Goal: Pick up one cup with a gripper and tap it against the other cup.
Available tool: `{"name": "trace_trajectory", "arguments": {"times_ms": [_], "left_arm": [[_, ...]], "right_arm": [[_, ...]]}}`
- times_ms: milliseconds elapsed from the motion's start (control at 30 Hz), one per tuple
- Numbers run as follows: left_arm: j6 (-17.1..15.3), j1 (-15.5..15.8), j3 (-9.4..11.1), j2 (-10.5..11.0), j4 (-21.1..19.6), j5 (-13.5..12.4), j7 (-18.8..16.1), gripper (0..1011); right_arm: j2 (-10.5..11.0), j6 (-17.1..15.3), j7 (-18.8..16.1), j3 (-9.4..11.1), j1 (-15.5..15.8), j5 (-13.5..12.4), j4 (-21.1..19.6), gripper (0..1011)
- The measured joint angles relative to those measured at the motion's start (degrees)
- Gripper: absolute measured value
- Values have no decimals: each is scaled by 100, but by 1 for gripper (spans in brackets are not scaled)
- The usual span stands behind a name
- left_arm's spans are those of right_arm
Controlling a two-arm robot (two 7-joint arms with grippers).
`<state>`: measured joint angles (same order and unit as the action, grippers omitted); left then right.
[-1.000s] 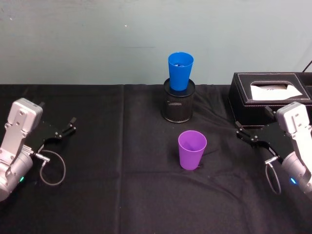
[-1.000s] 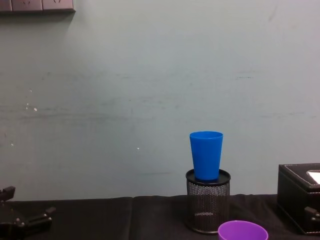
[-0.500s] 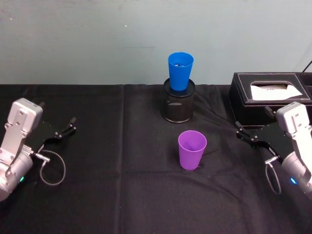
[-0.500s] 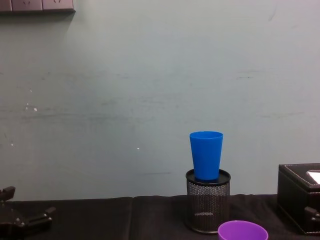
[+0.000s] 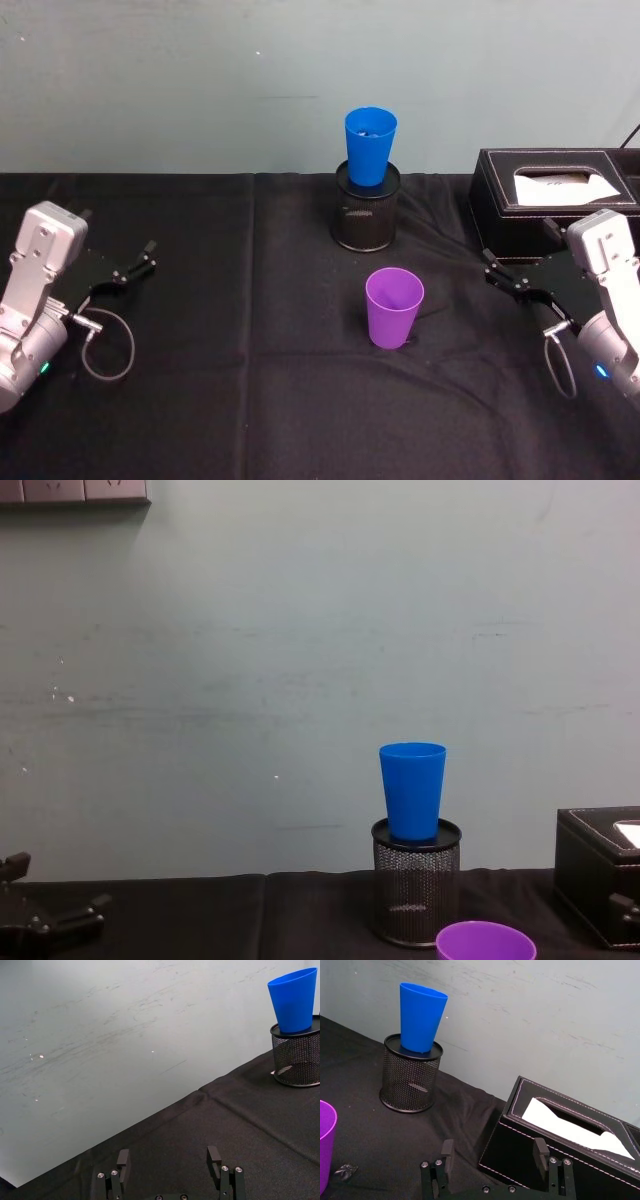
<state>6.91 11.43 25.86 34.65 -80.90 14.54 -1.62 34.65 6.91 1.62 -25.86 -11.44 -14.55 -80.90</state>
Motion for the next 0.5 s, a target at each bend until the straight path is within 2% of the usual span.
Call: {"name": "trace_trajectory", "arguments": {"times_ms": [333, 500], "left_arm": [[0, 0, 0, 0, 0, 0, 0, 1000], [0, 0, 0, 0, 0, 0, 0, 1000]], "right_arm": [[0, 0, 0, 0, 0, 0, 0, 1003], [-7, 125, -49, 113, 99, -28, -83, 1003]]}}
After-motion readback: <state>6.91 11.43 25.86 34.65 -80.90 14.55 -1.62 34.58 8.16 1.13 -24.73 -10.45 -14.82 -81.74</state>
